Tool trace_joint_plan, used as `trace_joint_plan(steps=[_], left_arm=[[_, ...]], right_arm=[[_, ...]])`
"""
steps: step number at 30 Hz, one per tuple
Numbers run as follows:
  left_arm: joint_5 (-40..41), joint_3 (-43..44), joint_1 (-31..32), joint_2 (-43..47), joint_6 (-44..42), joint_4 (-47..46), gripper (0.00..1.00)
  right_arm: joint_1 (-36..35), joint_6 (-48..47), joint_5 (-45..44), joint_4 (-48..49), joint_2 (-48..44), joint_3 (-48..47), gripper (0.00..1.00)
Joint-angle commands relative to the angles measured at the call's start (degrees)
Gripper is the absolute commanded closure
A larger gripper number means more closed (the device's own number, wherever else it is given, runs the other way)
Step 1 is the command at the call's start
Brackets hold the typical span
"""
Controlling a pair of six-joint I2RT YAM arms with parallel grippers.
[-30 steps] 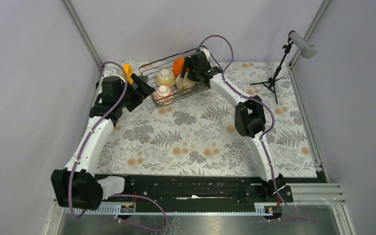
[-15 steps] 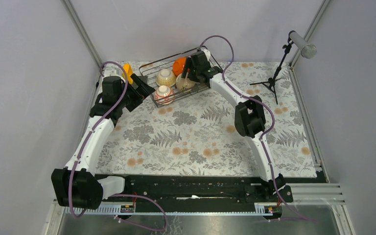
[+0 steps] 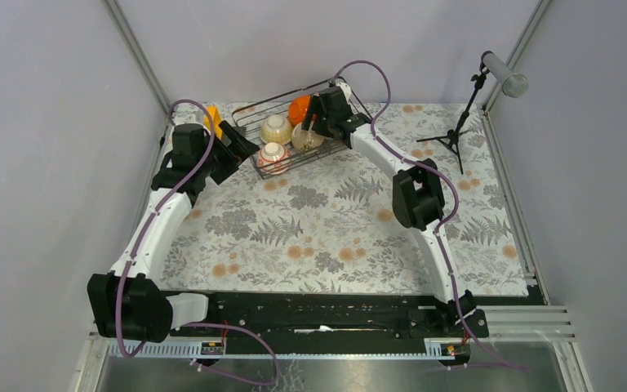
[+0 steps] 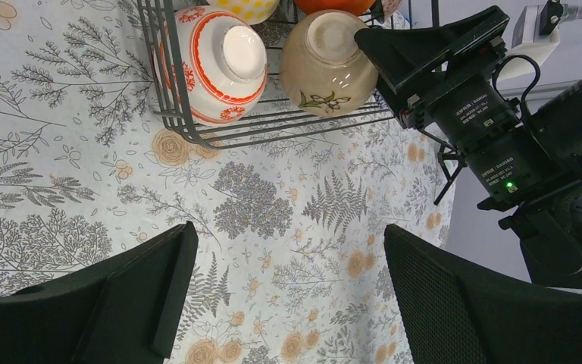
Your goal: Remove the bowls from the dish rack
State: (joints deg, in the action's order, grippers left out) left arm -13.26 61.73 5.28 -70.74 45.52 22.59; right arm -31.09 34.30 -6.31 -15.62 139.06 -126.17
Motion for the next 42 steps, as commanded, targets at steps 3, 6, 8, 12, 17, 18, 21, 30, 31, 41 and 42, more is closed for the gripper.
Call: trace_joint_plan(steps=[3, 6, 8, 12, 17, 18, 21, 30, 31, 41, 42], left_arm=[[-0.2, 2.7, -0.3, -0.9, 0.6, -2.1, 0.02], [-0.2, 2.8, -0.3, -1.6, 0.8, -1.4, 0.02], [0.3, 2.7, -0.3, -1.9, 1.0, -0.6, 0.02], [2.6, 3.2, -0.3, -2.2, 0.7, 1.0, 0.02], [3.0, 4.1, -0.3, -2.6, 0.4, 1.6, 0.02], [2.8, 4.2, -0.3, -2.5, 0.5, 1.6, 0.02], [2.2, 4.1, -0.3, -2.5, 0.5, 2.0, 0.02], [1.9, 4.5, -0.3, -2.6, -0.1, 2.3, 0.02], [1.7, 4.7, -0.3, -2.9, -0.1, 2.3, 0.02], [-0.8, 5.9, -0.3, -6.1, 0.5, 1.9, 0.02], [-1.0, 5.9, -0.3, -6.3, 0.6, 1.7, 0.02]], right_arm=[[-0.9, 1.7, 4.2, 3.9, -5.4, 0.4, 0.31], [-0.9, 1.6, 4.4, 5.7, -6.0, -0.1, 0.31], [-0.8, 1.8, 4.7, 6.4, -6.2, -0.6, 0.31], [-0.8, 2.3, 5.2, 7.4, -6.8, -1.1, 0.31], [-0.8, 1.5, 7.4, 9.9, -7.7, -0.7, 0.31], [-0.7, 1.1, 8.0, 10.7, -7.8, -0.7, 0.31], [-0.8, 0.3, 8.2, 12.5, -8.3, -1.0, 0.31], [-0.8, -4.8, 8.0, 13.3, -9.7, -0.9, 0.31], [-0.8, -5.5, 7.9, 13.2, -9.9, -0.5, 0.31], [-0.7, -10.6, 6.7, 13.2, -13.8, 3.4, 0.32], [-0.7, -10.7, 6.6, 13.2, -14.0, 3.8, 0.32]])
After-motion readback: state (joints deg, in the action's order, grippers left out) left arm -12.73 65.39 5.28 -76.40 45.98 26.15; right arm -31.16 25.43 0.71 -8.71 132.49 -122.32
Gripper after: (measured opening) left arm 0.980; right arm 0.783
